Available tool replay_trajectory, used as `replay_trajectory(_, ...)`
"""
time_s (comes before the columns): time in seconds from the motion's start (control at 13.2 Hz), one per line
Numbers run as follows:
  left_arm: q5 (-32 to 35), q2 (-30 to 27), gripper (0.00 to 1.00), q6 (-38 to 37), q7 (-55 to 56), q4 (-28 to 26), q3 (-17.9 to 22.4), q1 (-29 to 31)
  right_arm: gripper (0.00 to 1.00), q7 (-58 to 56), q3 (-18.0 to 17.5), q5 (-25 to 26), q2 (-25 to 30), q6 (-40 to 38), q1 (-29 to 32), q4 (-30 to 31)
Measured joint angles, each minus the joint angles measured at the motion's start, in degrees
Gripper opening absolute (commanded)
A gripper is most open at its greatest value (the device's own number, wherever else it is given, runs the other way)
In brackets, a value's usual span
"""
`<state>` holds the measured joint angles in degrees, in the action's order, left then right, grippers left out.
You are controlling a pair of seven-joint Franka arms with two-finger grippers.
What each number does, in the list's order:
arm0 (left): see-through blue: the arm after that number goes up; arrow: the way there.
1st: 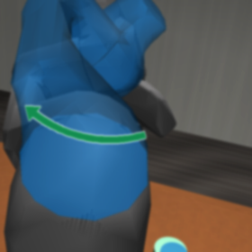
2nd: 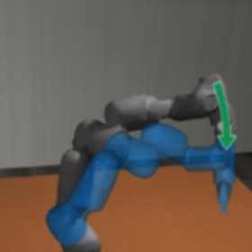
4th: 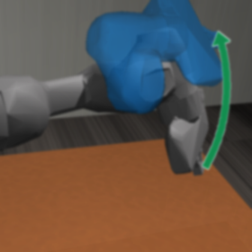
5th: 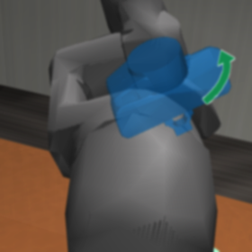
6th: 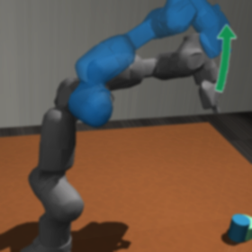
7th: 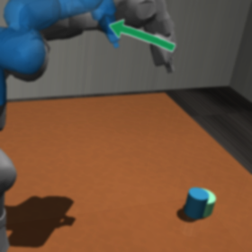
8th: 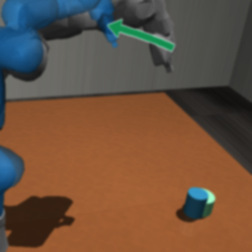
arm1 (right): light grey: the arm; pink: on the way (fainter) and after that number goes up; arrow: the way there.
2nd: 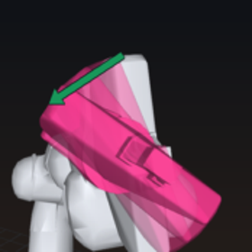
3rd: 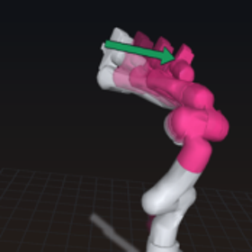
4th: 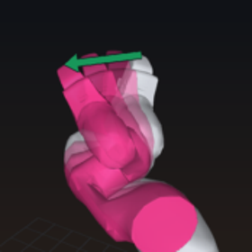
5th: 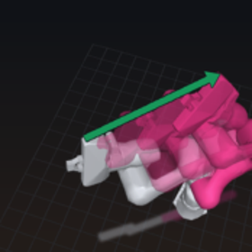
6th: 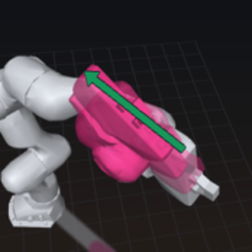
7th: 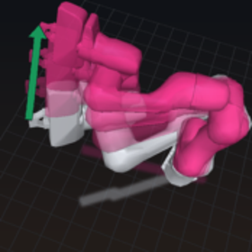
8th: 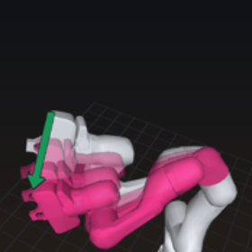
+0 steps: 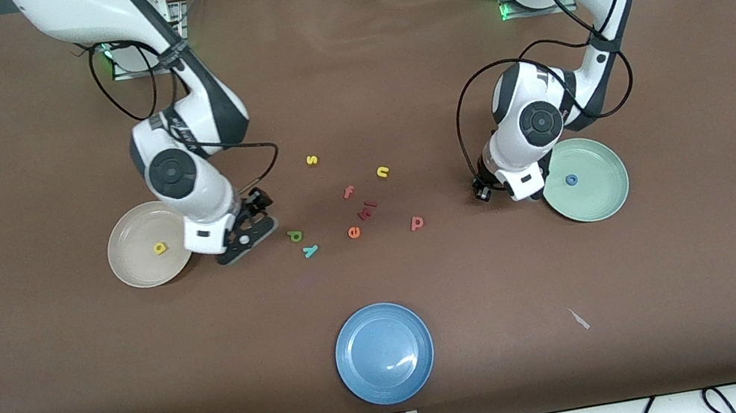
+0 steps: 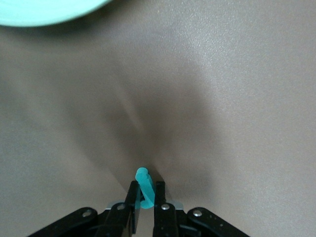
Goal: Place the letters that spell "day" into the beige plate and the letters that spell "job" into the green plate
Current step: 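Grasp green p with the right gripper while the left gripper drops cyan j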
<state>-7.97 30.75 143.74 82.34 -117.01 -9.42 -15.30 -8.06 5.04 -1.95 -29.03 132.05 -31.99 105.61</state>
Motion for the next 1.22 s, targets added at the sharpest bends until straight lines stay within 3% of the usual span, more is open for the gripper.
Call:
replay_trajectory(0.3, 4.18, -0.54, 0.0, -1.77, -0.07, 0.32, 0.39, 0.25, 0.99, -0.18, -2.86, 4.85, -4.57, 3.1, -0.14, -3.55)
replay_trajectory(0.53, 11.1, -2.11, 0.0, -12.09, -0.43, 4.38, 0.54, 1.99, 0.93, -0.86, -3.04, 5.39, -7.57, 6.8, -0.14, -4.01)
replay_trajectory(0.68, 13.69, -2.9, 0.0, -18.88, -3.43, 7.74, 0.57, 3.51, 0.95, -1.48, -3.05, 5.5, -8.97, 7.13, -0.13, -5.06)
replay_trajectory(0.76, 14.03, -3.13, 0.0, -21.4, -6.41, 9.06, 0.64, 4.6, 0.99, -1.82, -3.06, 5.51, -9.38, 7.13, -0.14, -5.82)
replay_trajectory(1.22, 14.3, -2.48, 0.0, -24.75, -36.89, 9.01, 1.21, 19.07, 0.99, -3.06, -3.72, 5.51, -11.63, 7.18, -0.02, -8.24)
